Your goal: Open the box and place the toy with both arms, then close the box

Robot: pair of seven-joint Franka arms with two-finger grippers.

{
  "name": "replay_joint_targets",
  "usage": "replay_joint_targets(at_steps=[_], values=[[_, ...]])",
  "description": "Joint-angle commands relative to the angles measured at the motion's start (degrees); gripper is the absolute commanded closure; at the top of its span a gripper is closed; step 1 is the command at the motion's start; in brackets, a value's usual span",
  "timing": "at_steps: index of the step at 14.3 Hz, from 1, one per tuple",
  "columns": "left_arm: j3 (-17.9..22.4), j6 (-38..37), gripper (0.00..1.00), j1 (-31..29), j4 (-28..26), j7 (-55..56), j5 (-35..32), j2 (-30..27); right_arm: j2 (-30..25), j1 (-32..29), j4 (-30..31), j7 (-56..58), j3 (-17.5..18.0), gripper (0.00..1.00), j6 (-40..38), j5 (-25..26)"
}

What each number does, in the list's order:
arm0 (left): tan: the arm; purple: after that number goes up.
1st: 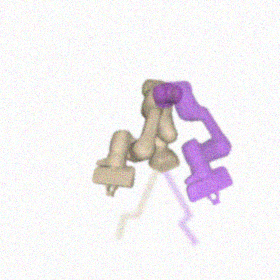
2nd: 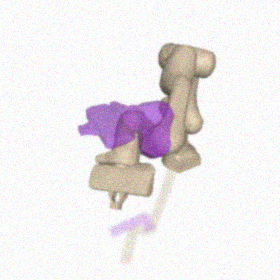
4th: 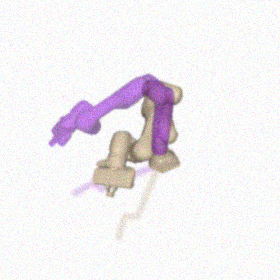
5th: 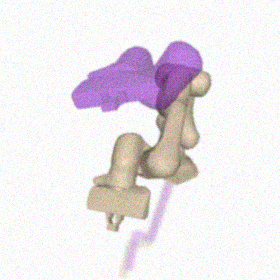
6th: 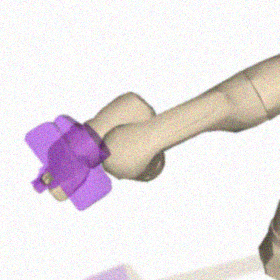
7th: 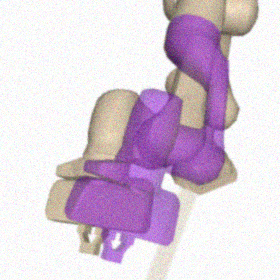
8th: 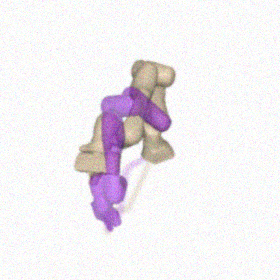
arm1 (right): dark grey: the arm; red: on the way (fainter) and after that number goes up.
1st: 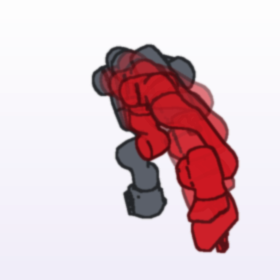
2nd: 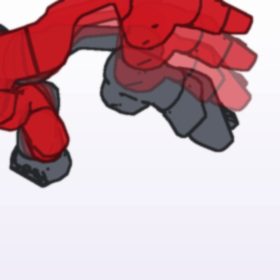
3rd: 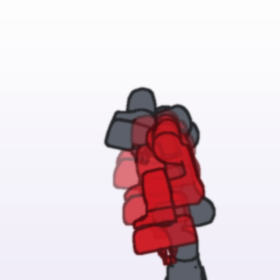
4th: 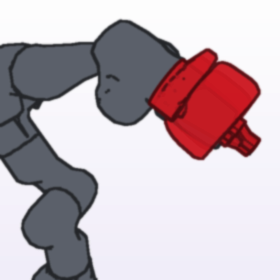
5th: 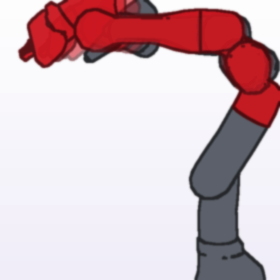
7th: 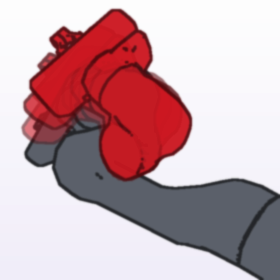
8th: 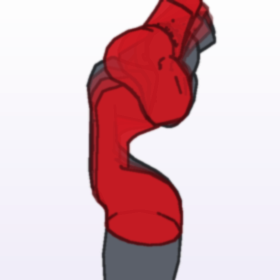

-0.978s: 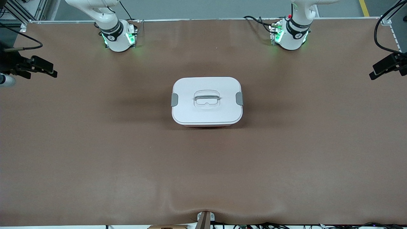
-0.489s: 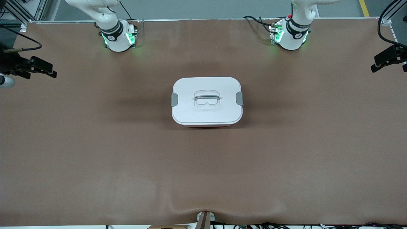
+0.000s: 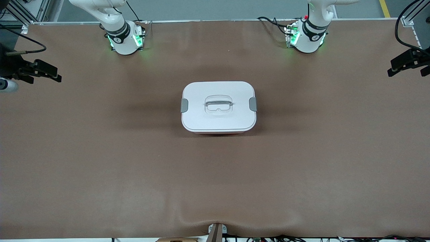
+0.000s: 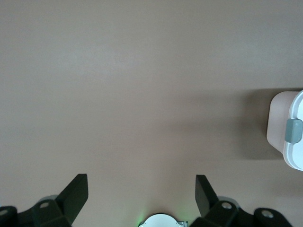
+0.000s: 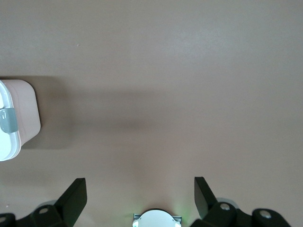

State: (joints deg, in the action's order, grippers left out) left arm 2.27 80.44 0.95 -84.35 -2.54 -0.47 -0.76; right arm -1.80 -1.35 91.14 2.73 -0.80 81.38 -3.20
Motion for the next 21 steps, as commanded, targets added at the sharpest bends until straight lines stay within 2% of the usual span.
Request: replay_joint_targets(at_steps=[1, 21], values=[[0.01, 1.65, 0.00, 0.72, -2.22, -0.98, -1.20, -1.61, -0.83, -0.85, 0.00, -0.01, 0.62, 0.00, -0.08, 0.21], [-0.43, 2.53, 0.00, 0.81, -0.91, 4.47, -0.49, -0.38, -0.75, -1.11, 0.09, -0.01, 0.53, 0.00, -0.08, 0.21]])
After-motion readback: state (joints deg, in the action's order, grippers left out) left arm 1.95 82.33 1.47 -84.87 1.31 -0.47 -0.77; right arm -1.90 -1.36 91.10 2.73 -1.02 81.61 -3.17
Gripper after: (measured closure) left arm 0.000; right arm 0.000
